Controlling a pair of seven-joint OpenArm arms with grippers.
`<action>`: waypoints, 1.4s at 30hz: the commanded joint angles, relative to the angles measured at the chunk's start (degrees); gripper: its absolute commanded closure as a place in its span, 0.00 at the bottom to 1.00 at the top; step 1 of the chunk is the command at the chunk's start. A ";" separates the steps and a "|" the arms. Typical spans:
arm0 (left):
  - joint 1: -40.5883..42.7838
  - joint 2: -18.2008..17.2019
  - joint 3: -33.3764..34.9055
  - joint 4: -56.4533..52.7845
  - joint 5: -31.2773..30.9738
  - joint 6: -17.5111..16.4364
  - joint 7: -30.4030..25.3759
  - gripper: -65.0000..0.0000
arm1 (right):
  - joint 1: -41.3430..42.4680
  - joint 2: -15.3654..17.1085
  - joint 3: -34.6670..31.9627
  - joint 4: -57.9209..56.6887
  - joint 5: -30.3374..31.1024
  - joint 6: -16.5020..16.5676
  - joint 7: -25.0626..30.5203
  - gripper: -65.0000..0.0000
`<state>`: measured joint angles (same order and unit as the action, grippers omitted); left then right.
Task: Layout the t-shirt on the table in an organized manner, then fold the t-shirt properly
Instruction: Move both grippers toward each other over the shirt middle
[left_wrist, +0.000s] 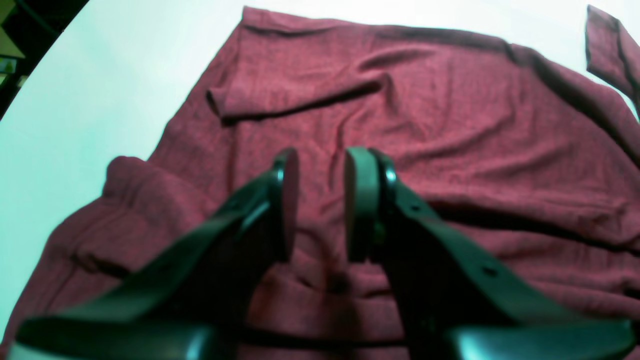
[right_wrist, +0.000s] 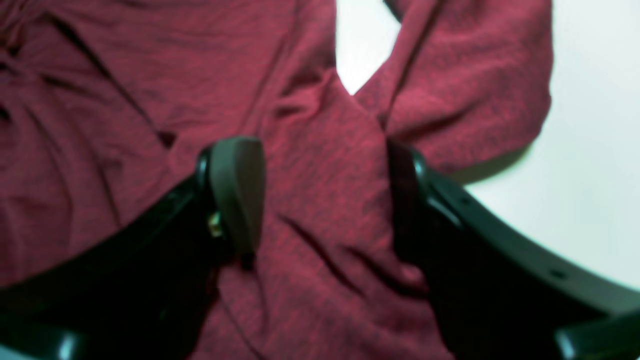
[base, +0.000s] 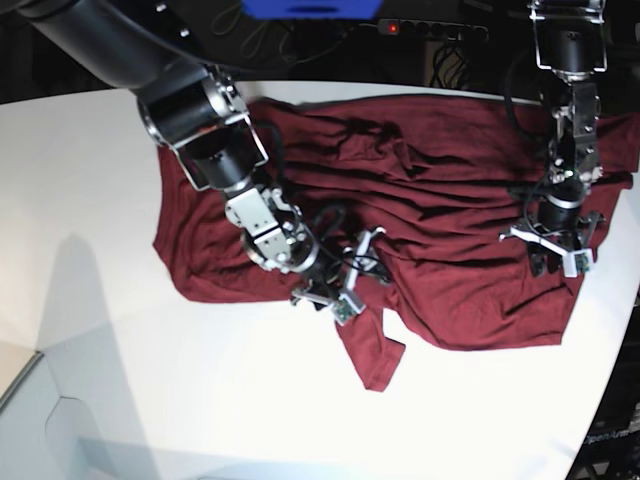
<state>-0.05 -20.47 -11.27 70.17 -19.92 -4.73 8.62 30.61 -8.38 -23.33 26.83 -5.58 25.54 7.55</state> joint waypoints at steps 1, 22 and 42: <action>-1.57 -0.85 -0.38 0.73 0.01 -0.06 -1.63 0.75 | -1.29 -0.10 -0.27 2.05 -0.79 0.61 -3.20 0.44; -1.75 -0.67 0.06 -2.35 -0.34 -0.06 -1.63 0.75 | -2.70 1.39 1.75 17.43 -0.53 0.44 -3.29 0.44; -0.78 -0.67 -0.03 -2.35 -0.34 -0.06 -1.72 0.75 | 4.42 -0.62 11.77 -0.68 -0.79 0.44 -3.11 0.50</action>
<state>0.10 -20.14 -11.11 66.81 -19.97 -4.73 8.58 33.61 -8.60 -11.62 25.69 -6.83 25.69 4.14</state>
